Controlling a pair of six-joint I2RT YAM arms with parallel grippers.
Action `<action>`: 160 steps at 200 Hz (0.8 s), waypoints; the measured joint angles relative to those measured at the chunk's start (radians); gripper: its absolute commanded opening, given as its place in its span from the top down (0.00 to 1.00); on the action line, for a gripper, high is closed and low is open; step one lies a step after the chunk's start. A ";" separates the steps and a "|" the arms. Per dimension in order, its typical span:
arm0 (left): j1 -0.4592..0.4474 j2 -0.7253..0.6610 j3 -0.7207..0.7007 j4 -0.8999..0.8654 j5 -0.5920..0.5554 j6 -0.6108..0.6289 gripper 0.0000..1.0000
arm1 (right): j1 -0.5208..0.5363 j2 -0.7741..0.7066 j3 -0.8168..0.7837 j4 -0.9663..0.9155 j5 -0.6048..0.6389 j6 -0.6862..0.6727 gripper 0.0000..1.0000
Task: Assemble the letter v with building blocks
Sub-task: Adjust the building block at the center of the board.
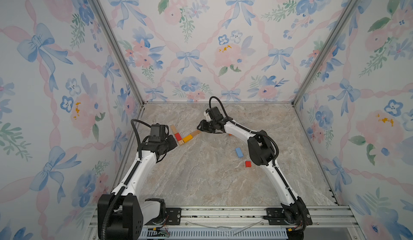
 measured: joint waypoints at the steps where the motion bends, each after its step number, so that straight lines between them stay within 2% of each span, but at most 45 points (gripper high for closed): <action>1: 0.000 0.000 0.000 0.000 0.000 0.000 0.81 | 0.000 0.001 0.002 0.000 0.000 0.000 0.57; 68: 0.005 0.000 0.000 0.000 0.000 0.000 0.81 | 0.003 0.013 0.019 -0.009 -0.004 0.005 0.66; 119: 0.005 0.000 -0.007 0.000 0.000 0.000 0.81 | 0.008 0.013 0.019 -0.016 -0.004 0.006 0.68; 160: 0.007 -0.004 -0.010 0.000 0.001 0.000 0.81 | 0.008 0.013 0.026 -0.015 -0.008 0.010 0.52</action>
